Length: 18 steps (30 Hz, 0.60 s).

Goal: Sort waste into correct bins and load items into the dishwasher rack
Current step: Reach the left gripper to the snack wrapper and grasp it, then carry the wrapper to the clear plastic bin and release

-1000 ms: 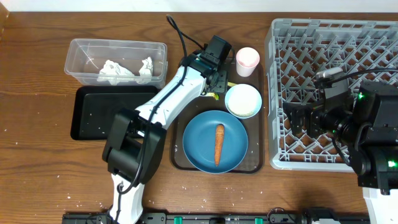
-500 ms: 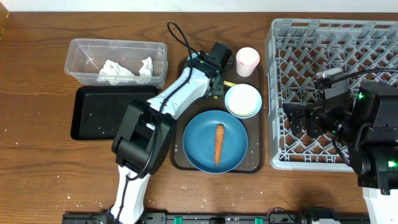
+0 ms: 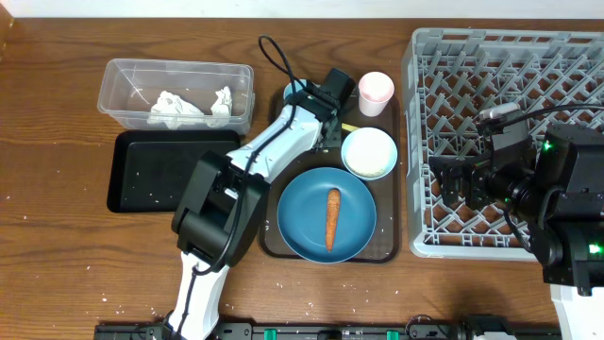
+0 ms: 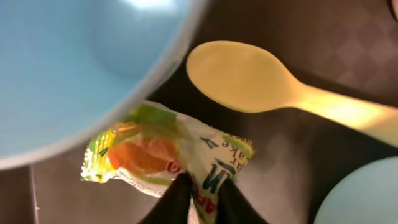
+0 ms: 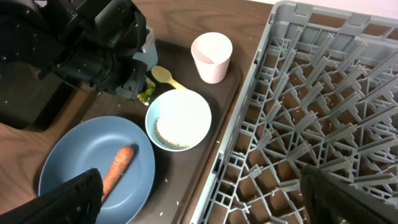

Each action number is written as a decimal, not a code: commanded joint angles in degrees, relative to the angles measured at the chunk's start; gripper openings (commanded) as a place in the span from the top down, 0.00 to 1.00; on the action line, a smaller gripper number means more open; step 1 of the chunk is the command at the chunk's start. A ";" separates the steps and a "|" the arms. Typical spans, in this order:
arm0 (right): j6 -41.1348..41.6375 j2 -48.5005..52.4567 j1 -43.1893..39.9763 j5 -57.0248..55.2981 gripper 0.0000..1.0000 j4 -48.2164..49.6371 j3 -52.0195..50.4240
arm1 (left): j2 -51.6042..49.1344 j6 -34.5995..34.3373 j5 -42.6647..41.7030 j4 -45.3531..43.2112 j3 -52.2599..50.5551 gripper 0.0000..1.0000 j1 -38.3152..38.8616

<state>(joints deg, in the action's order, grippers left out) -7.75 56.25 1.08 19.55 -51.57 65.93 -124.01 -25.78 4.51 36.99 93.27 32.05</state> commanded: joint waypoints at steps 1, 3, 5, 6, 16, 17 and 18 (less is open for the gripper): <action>0.39 0.02 0.07 0.37 0.01 -0.52 0.85 | -0.31 -0.02 0.68 0.02 -0.50 0.91 0.02; 0.39 0.02 0.07 0.37 0.01 -0.72 0.85 | -0.26 -0.04 0.68 0.02 -0.46 0.94 0.02; 0.39 0.02 0.07 0.35 0.01 -0.74 0.85 | 0.20 -0.02 0.66 0.11 -0.46 0.94 0.02; 0.39 0.02 0.07 0.35 0.01 -0.74 0.85 | 0.63 -0.02 0.63 0.33 -0.35 0.94 0.02; 0.39 0.02 0.07 0.37 0.01 -0.72 0.85 | 12.74 -0.04 0.44 5.57 0.87 0.94 0.02; 0.39 0.02 0.07 0.37 0.01 -0.70 0.85 | 14.53 -0.04 0.46 6.25 0.87 0.94 0.02; 0.39 0.02 0.07 0.37 0.01 -0.70 0.85 | 15.98 -0.02 0.46 6.69 0.87 0.94 0.02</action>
<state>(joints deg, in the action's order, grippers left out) -7.75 56.25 1.08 19.57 -52.18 65.93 -113.49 -25.69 4.51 42.72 93.27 32.10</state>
